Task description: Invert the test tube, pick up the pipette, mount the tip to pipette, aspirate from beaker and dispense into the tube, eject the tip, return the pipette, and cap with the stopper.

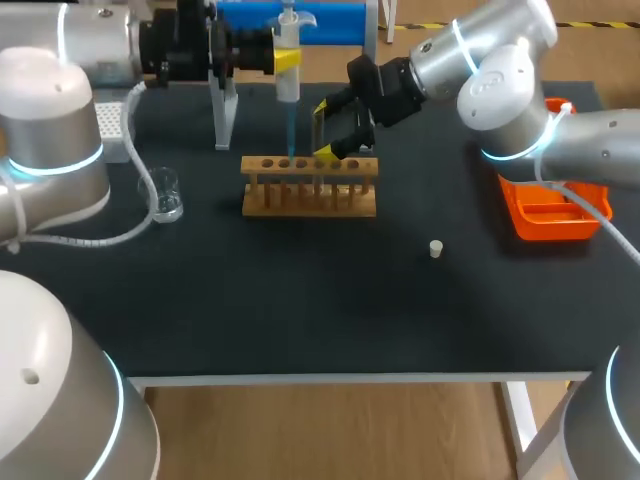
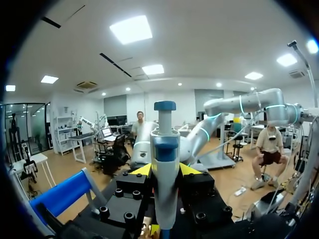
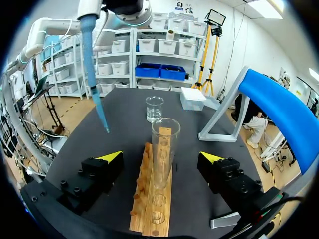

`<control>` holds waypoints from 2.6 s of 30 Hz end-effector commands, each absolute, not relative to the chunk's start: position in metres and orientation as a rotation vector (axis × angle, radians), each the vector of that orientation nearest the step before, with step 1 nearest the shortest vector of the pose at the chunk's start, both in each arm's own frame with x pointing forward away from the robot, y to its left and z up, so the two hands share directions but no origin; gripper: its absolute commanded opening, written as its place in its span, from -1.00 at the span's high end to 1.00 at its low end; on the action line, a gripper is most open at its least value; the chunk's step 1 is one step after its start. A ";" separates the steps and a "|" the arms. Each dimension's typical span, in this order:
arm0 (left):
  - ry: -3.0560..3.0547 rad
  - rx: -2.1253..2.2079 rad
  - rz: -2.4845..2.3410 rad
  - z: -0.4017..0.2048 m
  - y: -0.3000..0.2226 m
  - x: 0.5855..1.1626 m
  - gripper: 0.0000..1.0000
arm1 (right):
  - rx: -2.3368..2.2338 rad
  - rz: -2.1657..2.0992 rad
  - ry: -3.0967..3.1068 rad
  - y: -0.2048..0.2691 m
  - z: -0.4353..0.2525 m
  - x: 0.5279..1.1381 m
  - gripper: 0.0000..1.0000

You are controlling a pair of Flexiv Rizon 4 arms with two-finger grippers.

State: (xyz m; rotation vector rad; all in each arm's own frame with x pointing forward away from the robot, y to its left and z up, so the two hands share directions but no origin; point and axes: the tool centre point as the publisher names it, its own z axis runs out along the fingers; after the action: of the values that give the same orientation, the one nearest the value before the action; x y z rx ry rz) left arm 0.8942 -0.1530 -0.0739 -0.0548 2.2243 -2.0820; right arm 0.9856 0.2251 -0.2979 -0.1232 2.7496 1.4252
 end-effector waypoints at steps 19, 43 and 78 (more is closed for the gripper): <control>2.218 -0.038 -2.095 -0.085 -0.171 0.894 1.00 | -0.125 1.426 2.751 0.225 -0.298 0.986 -1.00; 2.245 -0.049 -2.092 -0.087 -0.174 0.889 1.00 | -0.175 1.421 2.725 0.215 -0.284 0.974 -1.00; 2.245 -0.049 -2.092 -0.087 -0.174 0.889 1.00 | -0.231 1.987 2.375 0.149 -0.140 0.892 -1.00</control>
State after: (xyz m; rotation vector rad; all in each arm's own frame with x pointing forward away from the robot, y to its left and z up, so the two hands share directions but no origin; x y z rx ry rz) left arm 0.8896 -0.1741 -0.0868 -0.0478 2.2521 -2.0906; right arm 0.8927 0.1419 -0.1402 -0.2347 2.3799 1.9847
